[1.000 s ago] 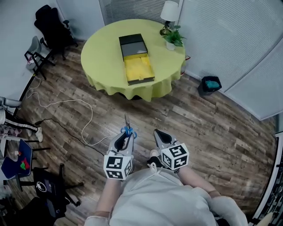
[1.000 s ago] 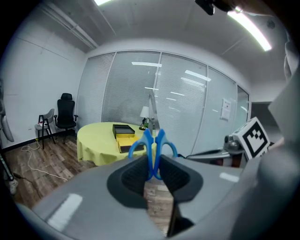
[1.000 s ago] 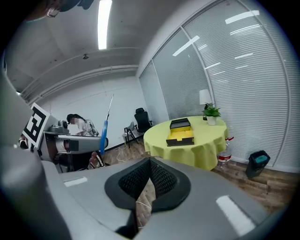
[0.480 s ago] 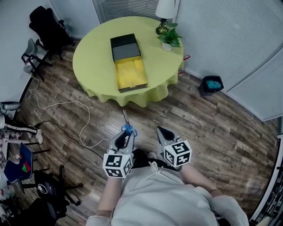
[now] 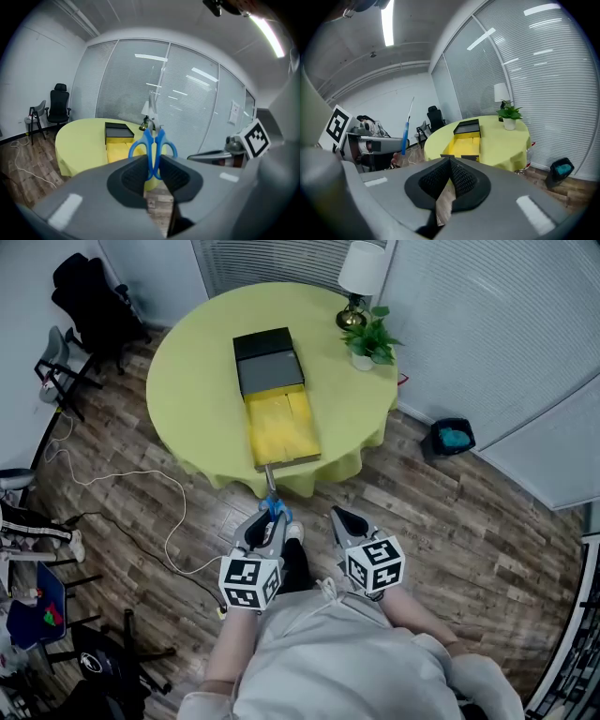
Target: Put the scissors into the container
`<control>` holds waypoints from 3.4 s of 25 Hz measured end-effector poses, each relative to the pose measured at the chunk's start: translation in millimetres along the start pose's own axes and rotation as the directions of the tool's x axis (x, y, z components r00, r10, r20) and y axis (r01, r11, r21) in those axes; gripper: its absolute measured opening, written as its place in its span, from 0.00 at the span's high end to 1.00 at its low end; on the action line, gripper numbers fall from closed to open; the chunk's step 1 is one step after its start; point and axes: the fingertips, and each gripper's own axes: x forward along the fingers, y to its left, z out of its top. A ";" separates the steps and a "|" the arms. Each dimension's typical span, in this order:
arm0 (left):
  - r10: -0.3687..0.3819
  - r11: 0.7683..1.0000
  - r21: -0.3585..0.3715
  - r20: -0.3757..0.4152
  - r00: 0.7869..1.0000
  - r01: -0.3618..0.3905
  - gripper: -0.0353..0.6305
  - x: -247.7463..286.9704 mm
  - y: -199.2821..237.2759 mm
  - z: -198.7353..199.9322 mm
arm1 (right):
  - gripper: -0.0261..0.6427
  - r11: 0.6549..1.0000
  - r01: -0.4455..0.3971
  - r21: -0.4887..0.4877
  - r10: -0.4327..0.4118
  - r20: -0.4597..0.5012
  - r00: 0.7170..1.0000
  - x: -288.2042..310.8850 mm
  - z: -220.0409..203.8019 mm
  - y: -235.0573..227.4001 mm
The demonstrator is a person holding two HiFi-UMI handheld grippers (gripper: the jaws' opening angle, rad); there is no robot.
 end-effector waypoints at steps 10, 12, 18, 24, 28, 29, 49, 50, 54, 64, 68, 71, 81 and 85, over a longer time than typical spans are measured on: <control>-0.030 0.999 0.011 -0.106 0.994 0.031 0.83 100.6 97.9 47.9 | 0.96 0.999 0.046 0.010 -0.046 0.010 0.999 112.0 80.3 -27.2; -0.039 0.999 0.012 -0.130 0.991 0.041 0.83 118.0 110.6 50.8 | 0.96 0.998 0.056 0.013 -0.056 0.015 0.998 129.7 89.9 -33.5; -0.070 0.997 -0.004 -0.230 0.971 0.071 0.83 161.2 131.2 42.7 | 0.96 0.997 0.073 0.013 -0.073 0.012 0.997 170.9 107.3 -46.0; -0.083 0.996 -0.051 -0.324 0.943 0.070 0.83 200.7 136.1 23.7 | 0.96 0.998 0.063 0.022 -0.063 -0.016 0.998 194.9 110.8 -66.2; -0.069 0.996 -0.071 -0.363 0.929 0.047 0.83 227.3 140.4 19.8 | 0.96 0.999 0.047 0.007 -0.046 -0.036 0.998 212.3 117.5 -86.9; -0.061 0.996 -0.077 -0.368 0.928 0.035 0.83 233.3 141.3 19.1 | 0.96 0.999 0.037 0.002 -0.036 -0.042 0.998 216.7 119.2 -91.7; 0.031 0.971 -0.169 -0.617 0.786 -0.171 0.83 316.9 145.8 -49.7 | 0.96 0.982 -0.177 -0.068 0.165 -0.149 0.975 271.3 141.3 -166.9; 0.028 0.971 -0.167 -0.635 0.772 -0.173 0.83 318.8 145.3 -53.9 | 0.96 0.982 -0.176 -0.063 0.164 -0.152 0.975 270.4 139.6 -170.3; 0.017 0.974 -0.150 -0.694 0.719 -0.168 0.83 322.4 143.4 -65.3 | 0.96 0.988 -0.151 -0.032 0.144 -0.168 0.975 266.1 130.1 -182.9; -0.008 0.973 -0.175 -0.674 0.739 -0.149 0.79 323.2 140.9 -62.9 | 0.96 0.992 -0.128 -0.014 0.124 -0.167 0.978 265.2 126.2 -178.9; -0.035 0.973 -0.196 -0.642 0.766 -0.120 0.70 323.0 137.5 -57.2 | 0.96 0.993 -0.118 -0.012 0.114 -0.166 0.979 264.4 123.6 -172.9; -0.048 0.973 -0.204 -0.622 0.781 -0.103 0.70 320.9 136.0 -53.6 | 0.96 0.994 -0.108 -0.013 0.104 -0.163 0.981 262.5 121.8 -169.1; -0.021 0.993 -0.112 -0.514 0.857 -0.043 0.94 300.3 142.8 -0.2 | 0.96 0.998 -0.054 -0.026 0.052 -0.073 0.996 250.4 145.5 -152.6; 0.021 1.000 -0.009 -0.314 0.949 -0.025 0.94 289.6 139.8 56.9 | 0.96 0.999 -0.023 -0.037 0.022 -0.026 0.999 243.9 155.8 -144.2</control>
